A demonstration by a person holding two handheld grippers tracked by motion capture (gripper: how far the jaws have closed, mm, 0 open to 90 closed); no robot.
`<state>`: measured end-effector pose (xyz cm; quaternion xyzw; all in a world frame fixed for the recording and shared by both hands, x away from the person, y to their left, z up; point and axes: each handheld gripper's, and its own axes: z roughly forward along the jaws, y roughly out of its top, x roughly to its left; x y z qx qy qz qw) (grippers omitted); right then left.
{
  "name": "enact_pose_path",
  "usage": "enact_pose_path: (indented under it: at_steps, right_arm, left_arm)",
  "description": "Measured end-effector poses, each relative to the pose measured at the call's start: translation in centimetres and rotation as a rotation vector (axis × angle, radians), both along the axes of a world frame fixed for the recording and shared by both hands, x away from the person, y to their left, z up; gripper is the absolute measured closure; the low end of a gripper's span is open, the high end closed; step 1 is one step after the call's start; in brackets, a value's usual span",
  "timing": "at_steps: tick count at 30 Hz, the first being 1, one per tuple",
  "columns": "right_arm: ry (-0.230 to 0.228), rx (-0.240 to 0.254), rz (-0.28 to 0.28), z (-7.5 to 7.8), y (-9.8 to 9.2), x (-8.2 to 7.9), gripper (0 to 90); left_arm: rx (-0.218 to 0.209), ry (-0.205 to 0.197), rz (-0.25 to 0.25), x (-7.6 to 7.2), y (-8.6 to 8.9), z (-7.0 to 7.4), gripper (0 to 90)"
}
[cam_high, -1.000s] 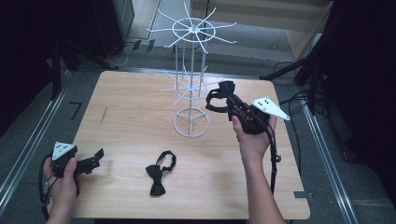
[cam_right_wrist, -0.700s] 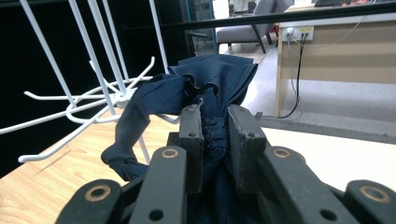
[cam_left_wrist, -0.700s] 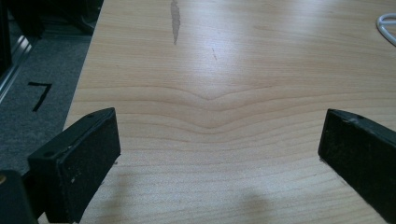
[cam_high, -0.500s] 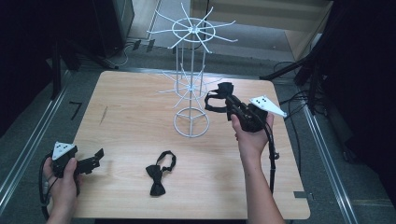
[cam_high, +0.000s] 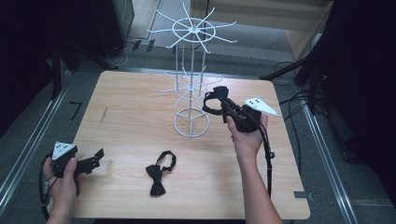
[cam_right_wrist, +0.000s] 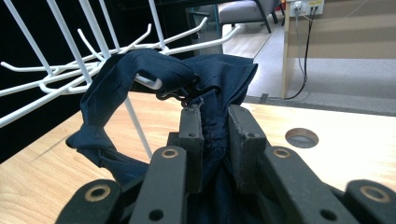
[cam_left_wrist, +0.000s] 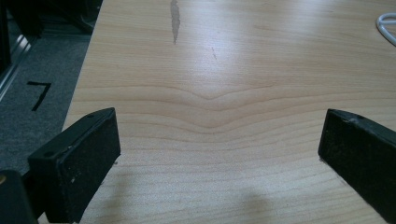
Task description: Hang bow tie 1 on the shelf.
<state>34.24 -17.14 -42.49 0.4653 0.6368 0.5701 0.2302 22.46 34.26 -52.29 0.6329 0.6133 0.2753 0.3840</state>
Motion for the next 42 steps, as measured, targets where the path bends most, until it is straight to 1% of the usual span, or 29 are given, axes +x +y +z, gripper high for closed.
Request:
enact_pose_path:
  at_steps: [18, 24, 27, 29, 33, 35, 40, 42]
  right_arm:
    - [0.055, -0.036, 0.029, -1.9, 2.3, 1.2, 77.2]
    - [0.066, -0.048, 0.032, -2.5, 2.9, 1.5, 76.8]
    - [0.064, -0.051, 0.029, -2.7, 2.9, 1.5, 75.3]
    - [0.061, -0.047, 0.027, -2.8, 2.8, 1.4, 72.7]
    - [0.051, -0.045, 0.024, -3.0, 2.5, 1.1, 60.8]
    - [0.055, -0.056, 0.014, -3.1, 2.2, 0.9, 54.2]
    - [0.053, -0.058, 0.001, -3.5, 1.5, 0.1, 44.6]
    - [0.066, -0.065, 0.0, -3.5, 1.3, -0.2, 39.8]
  left_arm:
    - [-0.002, -0.002, 0.0, 0.0, 0.0, 0.0, 0.0]
    - [-0.005, -0.005, 0.0, 0.0, 0.0, 0.0, 0.0]
    - [-0.005, -0.003, -0.001, 0.0, 0.0, 0.0, 0.0]
    - [-0.006, -0.003, -0.001, 0.0, 0.0, 0.0, 0.0]
    - [-0.006, -0.002, 0.0, 0.0, 0.1, 0.0, 0.0]
    - [-0.007, -0.002, 0.002, 0.0, 0.1, 0.0, 0.0]
    - [-0.008, -0.002, 0.003, 0.0, 0.1, 0.0, 0.0]
    - [-0.009, -0.005, 0.004, 0.0, 0.1, 0.0, 0.0]
